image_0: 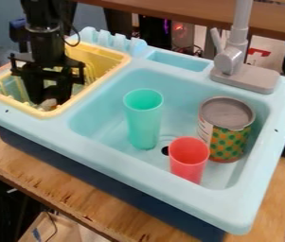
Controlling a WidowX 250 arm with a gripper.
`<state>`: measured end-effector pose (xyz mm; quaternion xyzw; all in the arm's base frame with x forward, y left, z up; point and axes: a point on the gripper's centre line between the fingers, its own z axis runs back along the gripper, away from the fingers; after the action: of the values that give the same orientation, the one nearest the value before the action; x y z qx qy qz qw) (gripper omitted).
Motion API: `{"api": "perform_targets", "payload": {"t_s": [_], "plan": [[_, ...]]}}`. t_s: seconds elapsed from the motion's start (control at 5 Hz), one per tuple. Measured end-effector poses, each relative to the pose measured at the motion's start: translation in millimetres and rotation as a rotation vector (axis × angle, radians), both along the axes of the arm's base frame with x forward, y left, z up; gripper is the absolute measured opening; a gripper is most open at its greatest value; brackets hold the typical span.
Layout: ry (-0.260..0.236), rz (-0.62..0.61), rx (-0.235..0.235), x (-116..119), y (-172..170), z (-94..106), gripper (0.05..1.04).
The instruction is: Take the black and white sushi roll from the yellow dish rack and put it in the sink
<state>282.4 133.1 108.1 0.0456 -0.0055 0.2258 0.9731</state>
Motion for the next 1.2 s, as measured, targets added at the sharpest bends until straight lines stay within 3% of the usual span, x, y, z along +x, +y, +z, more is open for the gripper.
{"api": "perform_targets", "payload": {"t_s": [0.2, 0.4, 0.6, 0.8, 1.0, 1.2], "plan": [[-0.053, -0.103, 0.011, 15, -14, 28.2, 0.586], [-0.107, -0.223, 0.058, 21, -40, 73.5, 0.586], [-0.102, -0.333, 0.075, 9, -68, 98.9, 0.586], [-0.115, -0.469, 0.041, -9, -104, 122.2, 0.586], [-0.102, -0.577, -0.004, -31, -140, 122.8, 0.586], [-0.053, -0.610, -0.024, -48, -152, 108.5, 0.586]]}}
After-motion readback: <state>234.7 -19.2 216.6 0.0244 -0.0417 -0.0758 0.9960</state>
